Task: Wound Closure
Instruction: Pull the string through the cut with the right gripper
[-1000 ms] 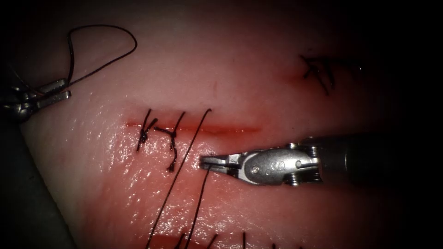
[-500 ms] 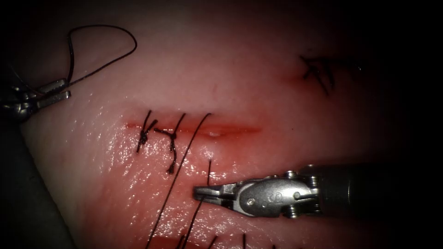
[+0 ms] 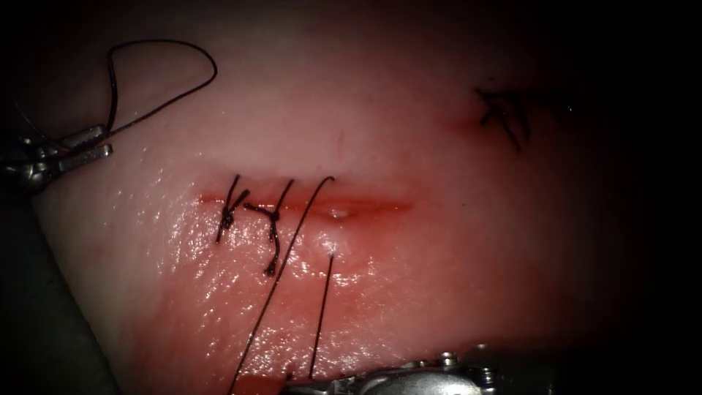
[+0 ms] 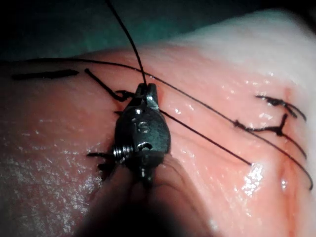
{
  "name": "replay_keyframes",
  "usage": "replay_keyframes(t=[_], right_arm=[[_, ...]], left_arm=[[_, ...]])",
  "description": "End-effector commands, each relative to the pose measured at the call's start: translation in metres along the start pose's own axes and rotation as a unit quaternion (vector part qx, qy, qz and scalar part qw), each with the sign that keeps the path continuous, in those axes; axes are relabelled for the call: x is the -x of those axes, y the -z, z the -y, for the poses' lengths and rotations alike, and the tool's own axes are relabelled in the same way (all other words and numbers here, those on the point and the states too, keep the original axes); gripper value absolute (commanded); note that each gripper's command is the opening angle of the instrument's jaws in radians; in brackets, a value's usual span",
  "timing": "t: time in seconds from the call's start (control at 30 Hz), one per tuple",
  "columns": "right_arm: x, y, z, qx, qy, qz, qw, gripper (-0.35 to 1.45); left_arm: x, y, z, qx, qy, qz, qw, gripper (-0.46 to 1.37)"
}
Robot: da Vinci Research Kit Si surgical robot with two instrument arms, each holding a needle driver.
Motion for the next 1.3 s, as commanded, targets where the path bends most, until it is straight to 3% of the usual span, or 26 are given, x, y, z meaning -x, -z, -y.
replay_keyframes(t=[0.03,0.43,0.8,1.3], right_arm=[[-0.0001,0.0,0.0003,-0.003,-0.002,0.001,1.0,-0.35],[-0.0017,-0.0005,0.0041,-0.045,-0.002,0.0,0.999,-0.35],[-0.002,-0.0013,0.0065,-0.057,-0.01,-0.004,0.998,-0.35],[-0.0024,-0.0015,0.0064,-0.056,-0.011,-0.006,0.998,-0.35]], left_arm=[[0.0,0.0,0.0,0.004,0.0,0.0,1.0,-0.43],[0.0,0.0,0.0,0.004,0.0,0.0,1.0,-0.43],[0.0,0.0,0.0,0.004,0.0,0.0,1.0,-0.43],[0.0,0.0,0.0,0.004,0.0,0.0,1.0,-0.43]])
